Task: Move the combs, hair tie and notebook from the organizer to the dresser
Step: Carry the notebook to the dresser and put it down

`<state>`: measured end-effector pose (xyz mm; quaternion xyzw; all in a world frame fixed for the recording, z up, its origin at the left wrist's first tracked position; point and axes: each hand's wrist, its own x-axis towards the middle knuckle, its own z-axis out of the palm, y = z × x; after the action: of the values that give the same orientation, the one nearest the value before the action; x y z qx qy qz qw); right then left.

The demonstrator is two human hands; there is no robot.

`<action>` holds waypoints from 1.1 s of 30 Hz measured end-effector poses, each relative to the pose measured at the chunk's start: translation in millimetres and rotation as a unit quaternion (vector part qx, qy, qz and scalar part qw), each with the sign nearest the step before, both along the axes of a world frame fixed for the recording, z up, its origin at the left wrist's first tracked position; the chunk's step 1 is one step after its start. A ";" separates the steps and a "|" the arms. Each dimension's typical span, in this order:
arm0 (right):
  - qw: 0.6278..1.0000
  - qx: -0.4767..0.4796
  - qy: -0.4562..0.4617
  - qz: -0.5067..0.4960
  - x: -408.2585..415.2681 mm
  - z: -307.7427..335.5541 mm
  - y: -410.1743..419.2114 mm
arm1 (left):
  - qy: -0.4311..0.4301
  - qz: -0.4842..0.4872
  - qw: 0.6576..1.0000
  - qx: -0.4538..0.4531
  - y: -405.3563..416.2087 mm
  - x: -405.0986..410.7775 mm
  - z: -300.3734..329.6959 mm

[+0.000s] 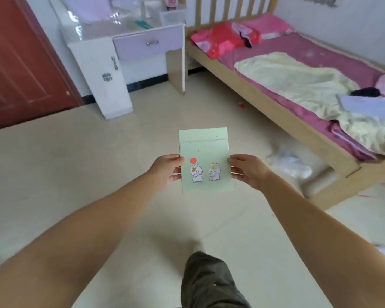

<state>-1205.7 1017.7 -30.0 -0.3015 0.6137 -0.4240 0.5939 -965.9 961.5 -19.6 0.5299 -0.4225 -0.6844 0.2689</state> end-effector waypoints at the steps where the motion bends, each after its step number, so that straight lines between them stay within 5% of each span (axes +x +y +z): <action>1: 1.000 0.003 -0.004 0.023 2.5 0.9 -37.7 | 0.001 0.026 1.000 0.000 -27.4 4.7 2.3; 15: 0.975 -0.015 0.042 0.216 111.5 6.6 -489.9 | 0.012 0.249 0.968 -0.013 -378.4 104.7 -4.8; 33: 0.980 -0.019 0.081 0.179 131.5 16.8 -1002.3 | 0.016 0.223 0.975 0.009 -910.8 124.9 -4.2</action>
<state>-1074.2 15.4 -13.3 -0.4516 0.5875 -0.2964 0.6026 -841.0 50.7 -23.8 0.6020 -0.2830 -0.6195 0.4168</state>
